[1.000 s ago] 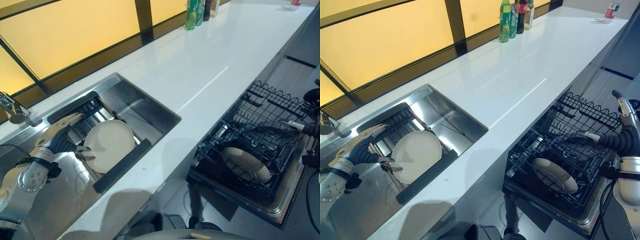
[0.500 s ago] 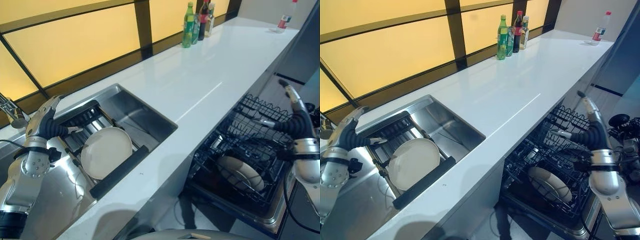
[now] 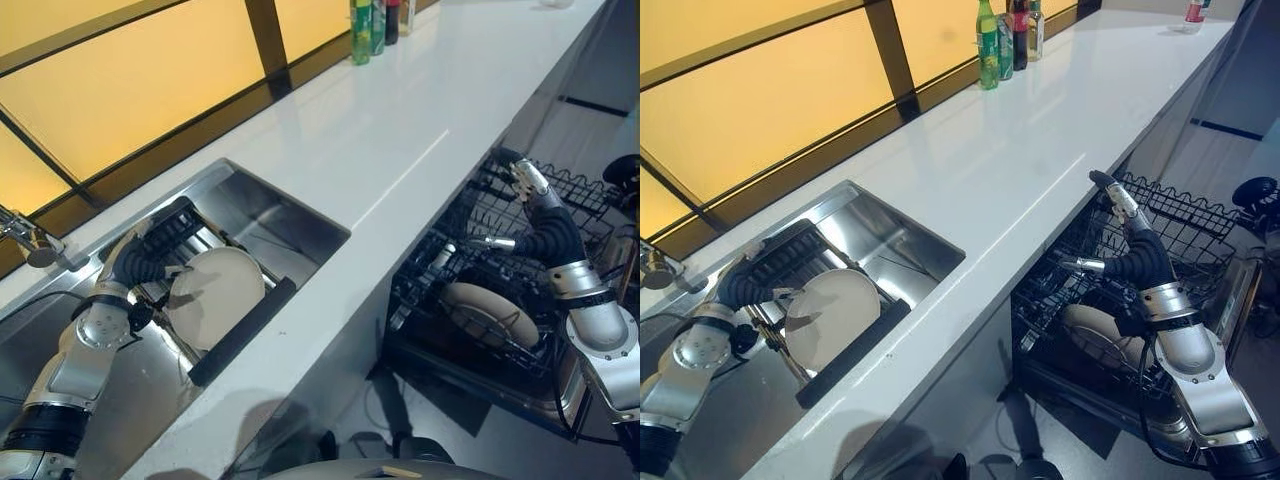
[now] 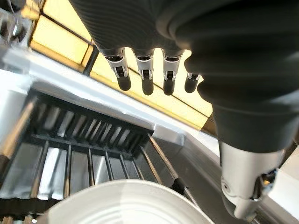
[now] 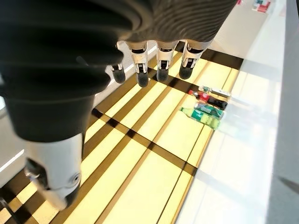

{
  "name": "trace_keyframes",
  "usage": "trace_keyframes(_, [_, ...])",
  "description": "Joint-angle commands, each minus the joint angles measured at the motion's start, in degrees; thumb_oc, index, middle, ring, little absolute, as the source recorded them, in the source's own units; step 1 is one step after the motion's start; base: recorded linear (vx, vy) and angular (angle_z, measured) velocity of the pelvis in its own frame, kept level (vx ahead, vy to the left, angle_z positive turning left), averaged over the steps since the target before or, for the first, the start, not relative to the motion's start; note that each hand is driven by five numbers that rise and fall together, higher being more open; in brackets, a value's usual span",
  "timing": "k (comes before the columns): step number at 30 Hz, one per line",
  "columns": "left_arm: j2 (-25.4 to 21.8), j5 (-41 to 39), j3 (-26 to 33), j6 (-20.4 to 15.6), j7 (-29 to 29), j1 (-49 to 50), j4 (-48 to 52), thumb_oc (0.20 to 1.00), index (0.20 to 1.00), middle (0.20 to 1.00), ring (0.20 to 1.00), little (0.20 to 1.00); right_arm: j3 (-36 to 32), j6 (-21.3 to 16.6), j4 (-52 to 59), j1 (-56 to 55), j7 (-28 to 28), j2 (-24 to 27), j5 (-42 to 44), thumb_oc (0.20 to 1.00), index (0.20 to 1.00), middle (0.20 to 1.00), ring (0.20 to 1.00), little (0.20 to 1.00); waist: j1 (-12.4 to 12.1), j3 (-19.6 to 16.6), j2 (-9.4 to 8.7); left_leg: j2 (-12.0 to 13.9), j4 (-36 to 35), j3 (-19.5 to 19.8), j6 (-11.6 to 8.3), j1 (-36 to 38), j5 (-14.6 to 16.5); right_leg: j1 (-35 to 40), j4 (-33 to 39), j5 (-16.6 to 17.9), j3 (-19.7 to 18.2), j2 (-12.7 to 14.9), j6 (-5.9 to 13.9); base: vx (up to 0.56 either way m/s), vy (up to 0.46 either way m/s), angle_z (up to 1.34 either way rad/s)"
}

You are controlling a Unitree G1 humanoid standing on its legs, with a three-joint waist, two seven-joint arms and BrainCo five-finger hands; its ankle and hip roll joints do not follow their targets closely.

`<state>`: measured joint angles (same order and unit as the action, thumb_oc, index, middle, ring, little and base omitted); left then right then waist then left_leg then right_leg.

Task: Pick up plates and place into dishwasher.

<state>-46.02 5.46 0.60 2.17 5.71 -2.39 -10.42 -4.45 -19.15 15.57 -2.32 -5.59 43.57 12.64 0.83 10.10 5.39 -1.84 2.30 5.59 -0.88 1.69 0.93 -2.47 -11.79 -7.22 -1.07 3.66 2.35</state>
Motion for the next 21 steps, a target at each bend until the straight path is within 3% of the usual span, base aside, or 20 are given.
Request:
trace_keyframes(1, [-1.85,-0.1,0.61,0.97,-0.74,-2.08,0.51,1.0,1.0,1.0,1.0,1.0,-3.63,-4.17,4.39,1.48,-0.37,1.18,1.2,1.0,1.0,1.0,1.0,1.0,0.61,-3.23,-1.68,-0.12,2.77,-0.07,-2.36,-2.72,0.58,3.42,3.18,0.83,2.15,2.25,3.98,0.14,0.189,0.02])
trace_keyframes(8, [-1.39,0.76,3.33,2.14,-1.46,1.58,-1.24,1.0,1.0,1.0,1.0,1.0,-6.84,-4.29,4.47,-2.47,1.4,0.52,0.92,1.0,1.0,1.0,1.0,1.0,1.42,-3.11,-2.25,-1.03,3.85,-1.99,-0.88,-1.18,2.84,2.71,3.05,2.0,1.26,3.79,5.91,0.15,0.111,0.01])
trace_keyframes(15, [-1.06,0.43,1.94,5.24,-3.27,1.08,-2.91,1.0,1.0,1.0,1.0,1.0,-6.11,-3.43,4.3,-1.78,0.68,1.37,-0.06,1.0,1.0,1.0,1.0,1.0,1.17,-1.42,-2.67,-1.59,5.95,-2.26,-0.08,-2.91,3.79,0.92,2.52,2.88,-0.11,4.62,7.44,0.06,0.051,-0.07])
trace_keyframes(21, [-3.31,2.08,-0.09,6.25,-9.1,1.13,-3.85,1.0,1.0,1.0,1.0,1.0,-5.53,-2.57,4.48,-1.79,-0.77,2.01,-0.18,1.0,1.0,1.0,1.0,1.0,0.86,0.01,-2.79,-1.7,6.82,-2.42,0.43,-3.9,3.98,0.24,2.36,3.41,-0.39,5.09,8.52,0.04,0.02,-0.06])
